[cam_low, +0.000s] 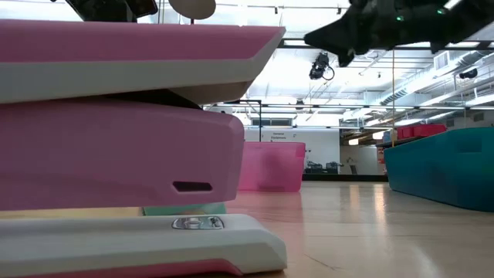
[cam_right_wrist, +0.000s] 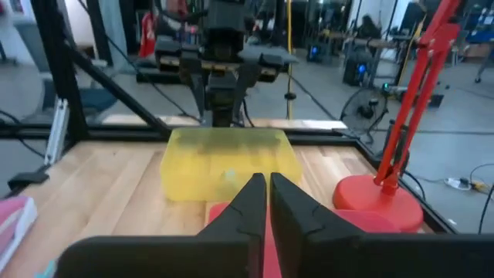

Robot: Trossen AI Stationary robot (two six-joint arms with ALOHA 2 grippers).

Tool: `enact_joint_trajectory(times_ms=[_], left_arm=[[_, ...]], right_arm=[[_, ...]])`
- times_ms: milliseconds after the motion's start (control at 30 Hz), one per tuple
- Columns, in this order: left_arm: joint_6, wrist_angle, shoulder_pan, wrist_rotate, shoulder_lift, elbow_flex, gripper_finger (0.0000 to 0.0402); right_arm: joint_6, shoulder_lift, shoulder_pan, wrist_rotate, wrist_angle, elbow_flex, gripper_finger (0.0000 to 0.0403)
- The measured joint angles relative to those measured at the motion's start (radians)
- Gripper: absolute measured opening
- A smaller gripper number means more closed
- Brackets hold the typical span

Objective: Pick and place Stapler, Stapler remover, tape
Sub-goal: Put the purple staple remover into the yellow bin

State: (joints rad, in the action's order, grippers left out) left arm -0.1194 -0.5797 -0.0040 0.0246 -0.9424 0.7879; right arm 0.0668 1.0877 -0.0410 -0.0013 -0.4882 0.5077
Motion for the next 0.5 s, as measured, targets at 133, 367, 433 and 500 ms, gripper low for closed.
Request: enact_joint_trajectory(times_ms=[133, 367, 433, 500], left_arm=[[0.000, 0.002, 0.000, 0.000, 0.000, 0.000, 0.0224], [0.000, 0.005, 0.000, 0.000, 0.000, 0.000, 0.0224], [0.000, 0.005, 0.000, 0.000, 0.000, 0.000, 0.0224], [0.000, 0.005, 0.000, 0.000, 0.000, 0.000, 0.0224]], right_arm=[[-0.024, -0.066, 0.000, -0.001, -0.043, -0.074, 0.0021], [-0.095, -0.175, 0.001, -0.102, -0.069, -0.197, 0.0021], [-0.103, -0.192, 0.002, -0.117, -0.119, -0.238, 0.0021], [-0.101, -0.204, 0.002, -0.121, -0.187, -0.281, 0.0021]])
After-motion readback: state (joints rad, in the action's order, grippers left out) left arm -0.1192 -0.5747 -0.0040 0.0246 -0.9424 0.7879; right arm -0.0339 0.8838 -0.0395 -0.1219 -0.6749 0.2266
